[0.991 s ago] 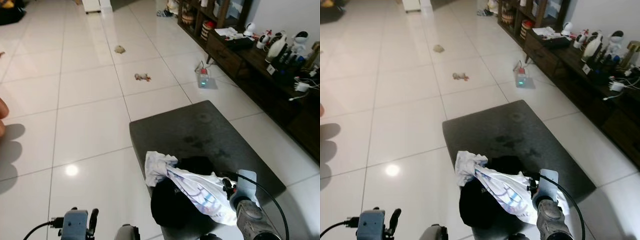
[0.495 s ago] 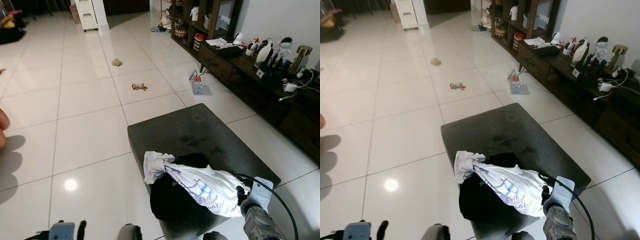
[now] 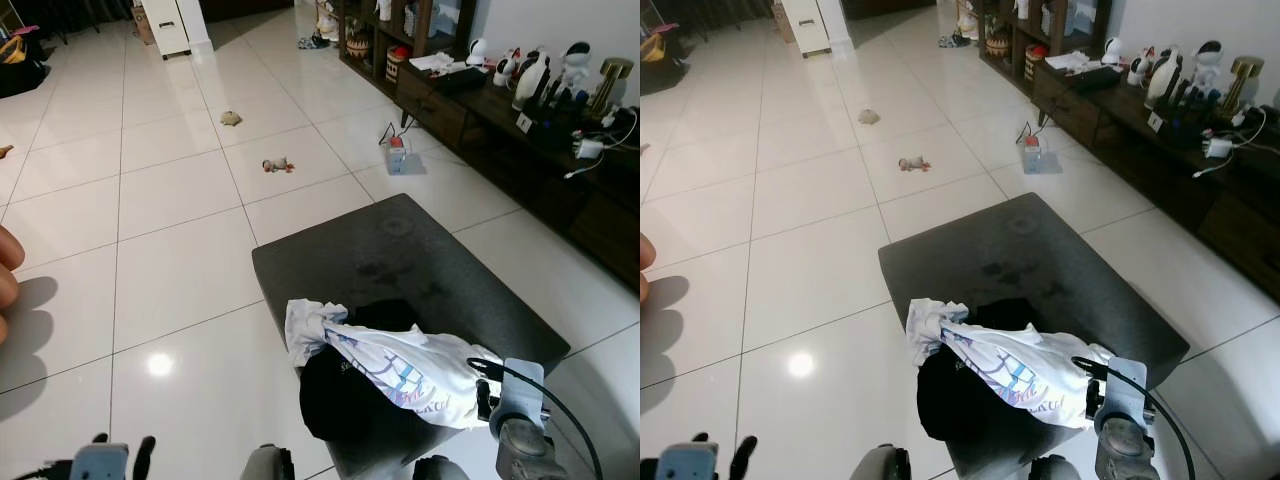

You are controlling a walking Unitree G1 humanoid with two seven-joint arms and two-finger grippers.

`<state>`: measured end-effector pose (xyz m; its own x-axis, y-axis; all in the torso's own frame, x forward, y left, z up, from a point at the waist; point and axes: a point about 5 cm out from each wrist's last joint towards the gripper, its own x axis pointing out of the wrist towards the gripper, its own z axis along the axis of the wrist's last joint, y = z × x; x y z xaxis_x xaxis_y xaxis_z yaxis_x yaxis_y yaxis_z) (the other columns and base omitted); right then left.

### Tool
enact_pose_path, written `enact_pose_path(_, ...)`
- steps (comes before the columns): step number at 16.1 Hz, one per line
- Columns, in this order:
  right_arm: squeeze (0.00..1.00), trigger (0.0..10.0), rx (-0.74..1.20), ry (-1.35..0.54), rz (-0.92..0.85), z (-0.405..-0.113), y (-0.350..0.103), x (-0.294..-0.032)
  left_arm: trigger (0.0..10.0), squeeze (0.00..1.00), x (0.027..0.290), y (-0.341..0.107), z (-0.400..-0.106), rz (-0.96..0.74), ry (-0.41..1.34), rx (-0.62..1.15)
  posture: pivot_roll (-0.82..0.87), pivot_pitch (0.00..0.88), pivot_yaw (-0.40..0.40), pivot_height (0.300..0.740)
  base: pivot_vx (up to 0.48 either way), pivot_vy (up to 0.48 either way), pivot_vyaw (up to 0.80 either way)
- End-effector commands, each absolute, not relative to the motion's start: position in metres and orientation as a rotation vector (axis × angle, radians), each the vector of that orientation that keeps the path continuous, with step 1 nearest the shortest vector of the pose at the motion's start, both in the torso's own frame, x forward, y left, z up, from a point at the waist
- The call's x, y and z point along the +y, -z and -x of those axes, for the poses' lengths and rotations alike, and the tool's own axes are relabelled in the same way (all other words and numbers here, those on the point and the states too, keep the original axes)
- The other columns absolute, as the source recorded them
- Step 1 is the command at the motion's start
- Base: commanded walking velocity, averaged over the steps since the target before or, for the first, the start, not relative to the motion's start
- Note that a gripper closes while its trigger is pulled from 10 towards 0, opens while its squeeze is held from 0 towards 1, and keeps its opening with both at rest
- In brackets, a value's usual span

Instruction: Hang hanger

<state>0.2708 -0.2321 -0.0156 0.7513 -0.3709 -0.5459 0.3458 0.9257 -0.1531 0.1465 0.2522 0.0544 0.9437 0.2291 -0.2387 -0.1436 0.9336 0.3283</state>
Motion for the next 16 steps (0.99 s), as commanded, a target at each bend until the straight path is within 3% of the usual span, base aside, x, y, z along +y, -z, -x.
enact_pose_path(1, 0.00, 10.0, 0.649, 0.345, 0.071, -0.268, 0.021, -0.224, 10.0, 0.00, 0.258, -0.056, -0.139, -0.314, -0.206, 0.307, 0.24, 0.160, 0.095, 0.615, 0.000, 0.000, 0.00)
enact_pose_path(7, 0.00, 10.0, 0.707, 0.272, 0.148, -0.266, 0.025, -0.222, 10.0, 0.00, 0.259, -0.065, -0.135, -0.319, -0.214, 0.303, 0.26, 0.198, 0.105, 0.615, 0.000, 0.000, 0.00)
enact_pose_path(12, 0.00, 10.0, 0.639, 0.089, 0.269, -0.287, 0.008, -0.216, 10.0, 0.00, 0.260, -0.081, -0.135, -0.340, -0.209, 0.268, 0.25, 0.309, 0.081, 0.615, 0.000, 0.000, 0.00)
enact_pose_path(16, 0.00, 10.0, 0.606, 0.069, 0.314, -0.292, 0.001, -0.221, 10.0, 0.00, 0.254, -0.089, -0.130, -0.338, -0.206, 0.264, 0.25, 0.355, 0.073, 0.615, 0.000, 0.000, 0.00)
